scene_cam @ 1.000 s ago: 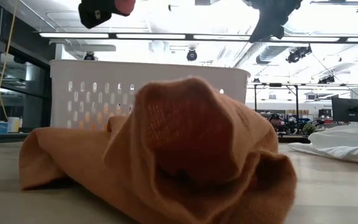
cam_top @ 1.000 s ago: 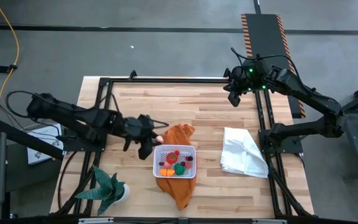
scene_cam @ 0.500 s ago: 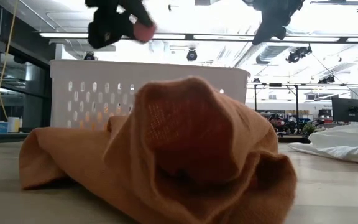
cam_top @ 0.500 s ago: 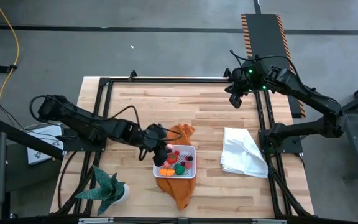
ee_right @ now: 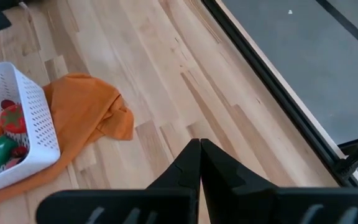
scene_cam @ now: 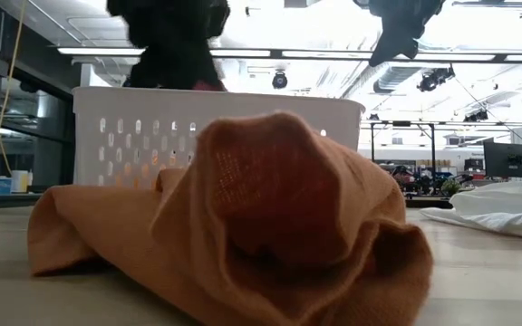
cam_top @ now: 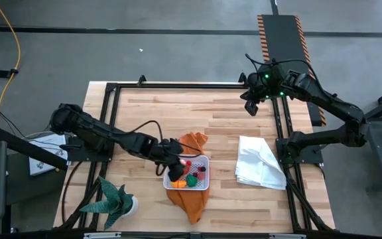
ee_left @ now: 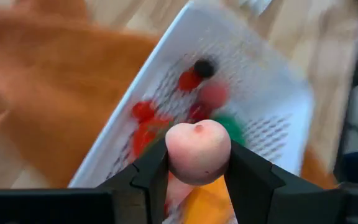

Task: Pick and placing Produce into tupperware
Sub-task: Put the pink peach into the white basket

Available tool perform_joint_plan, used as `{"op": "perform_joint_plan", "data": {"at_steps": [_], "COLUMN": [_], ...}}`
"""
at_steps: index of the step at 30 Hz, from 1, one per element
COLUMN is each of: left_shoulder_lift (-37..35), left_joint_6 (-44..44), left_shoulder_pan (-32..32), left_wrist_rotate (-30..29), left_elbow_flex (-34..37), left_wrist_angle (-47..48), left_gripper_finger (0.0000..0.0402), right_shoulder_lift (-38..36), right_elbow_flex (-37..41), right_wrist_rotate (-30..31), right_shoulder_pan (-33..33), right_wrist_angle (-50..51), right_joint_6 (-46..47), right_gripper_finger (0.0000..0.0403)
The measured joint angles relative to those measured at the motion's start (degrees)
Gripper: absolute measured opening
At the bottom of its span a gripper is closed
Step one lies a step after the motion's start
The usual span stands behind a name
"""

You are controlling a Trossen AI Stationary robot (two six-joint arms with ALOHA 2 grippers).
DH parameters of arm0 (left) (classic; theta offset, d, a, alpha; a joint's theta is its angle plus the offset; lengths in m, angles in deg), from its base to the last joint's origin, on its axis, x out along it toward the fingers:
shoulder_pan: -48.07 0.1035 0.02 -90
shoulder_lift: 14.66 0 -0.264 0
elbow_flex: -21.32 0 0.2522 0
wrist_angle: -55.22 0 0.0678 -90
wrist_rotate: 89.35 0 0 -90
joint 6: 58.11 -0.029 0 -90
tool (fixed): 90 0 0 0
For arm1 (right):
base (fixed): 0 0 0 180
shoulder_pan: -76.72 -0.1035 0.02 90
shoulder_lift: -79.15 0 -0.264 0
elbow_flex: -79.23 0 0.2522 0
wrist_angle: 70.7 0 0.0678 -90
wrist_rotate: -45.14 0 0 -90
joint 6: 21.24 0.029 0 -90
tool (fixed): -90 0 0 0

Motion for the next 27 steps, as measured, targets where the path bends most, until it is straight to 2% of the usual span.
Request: {"op": "perform_joint_plan", "data": {"at_steps": [18, 27], "left_shoulder_lift": [4.0, 6.1], "left_joint_6": [1.68, 2.25], "left_shoulder_pan": [-0.42, -2.8], "left_wrist_rotate": [1.43, 2.88], "left_elbow_flex": [0.13, -0.02], "left_wrist_angle": [-0.01, -1.51], "left_gripper_finger": [0.0129, 0.0129], "right_shoulder_lift": [-0.02, 0.0], "right_elbow_flex": [0.0, 0.0], "right_wrist_rotate": [-0.92, -0.94], "right_shoulder_pan": [0.0, 0.0], "right_wrist_angle": [-0.36, -0.17], "right_joint_6": [3.09, 3.17], "right_gripper_finger": [0.0, 0.0]}}
